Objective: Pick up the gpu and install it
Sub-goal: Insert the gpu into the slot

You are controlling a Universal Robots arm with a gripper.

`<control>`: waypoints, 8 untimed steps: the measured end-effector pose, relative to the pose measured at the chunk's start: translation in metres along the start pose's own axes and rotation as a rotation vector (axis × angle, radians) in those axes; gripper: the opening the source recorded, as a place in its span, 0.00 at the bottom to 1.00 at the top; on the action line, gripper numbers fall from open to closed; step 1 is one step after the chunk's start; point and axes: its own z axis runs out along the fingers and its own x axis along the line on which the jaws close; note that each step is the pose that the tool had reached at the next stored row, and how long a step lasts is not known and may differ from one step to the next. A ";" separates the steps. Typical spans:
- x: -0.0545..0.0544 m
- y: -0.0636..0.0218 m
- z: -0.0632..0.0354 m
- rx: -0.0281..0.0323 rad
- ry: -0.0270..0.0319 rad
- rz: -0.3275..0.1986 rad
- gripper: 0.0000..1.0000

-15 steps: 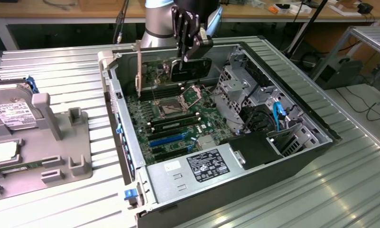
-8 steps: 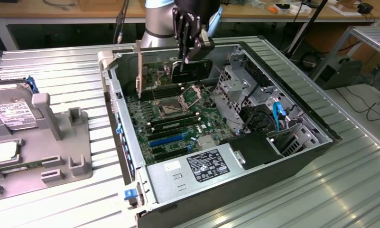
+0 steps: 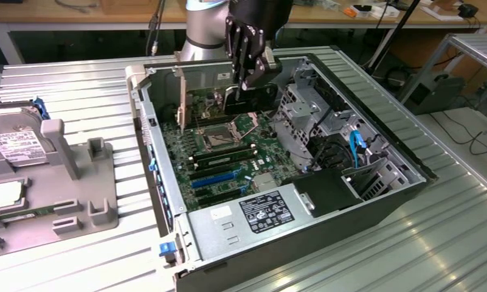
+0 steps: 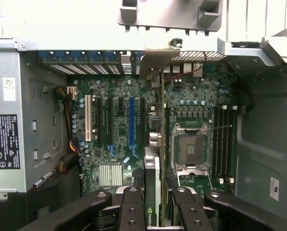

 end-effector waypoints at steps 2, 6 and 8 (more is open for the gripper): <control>0.000 0.0000 0.0001 0.0001 -0.0002 0.000 0.27; 0.000 0.0000 0.0080 0.0001 -0.0001 0.000 0.27; 0.001 0.0003 0.0182 0.0001 -0.0002 0.000 0.27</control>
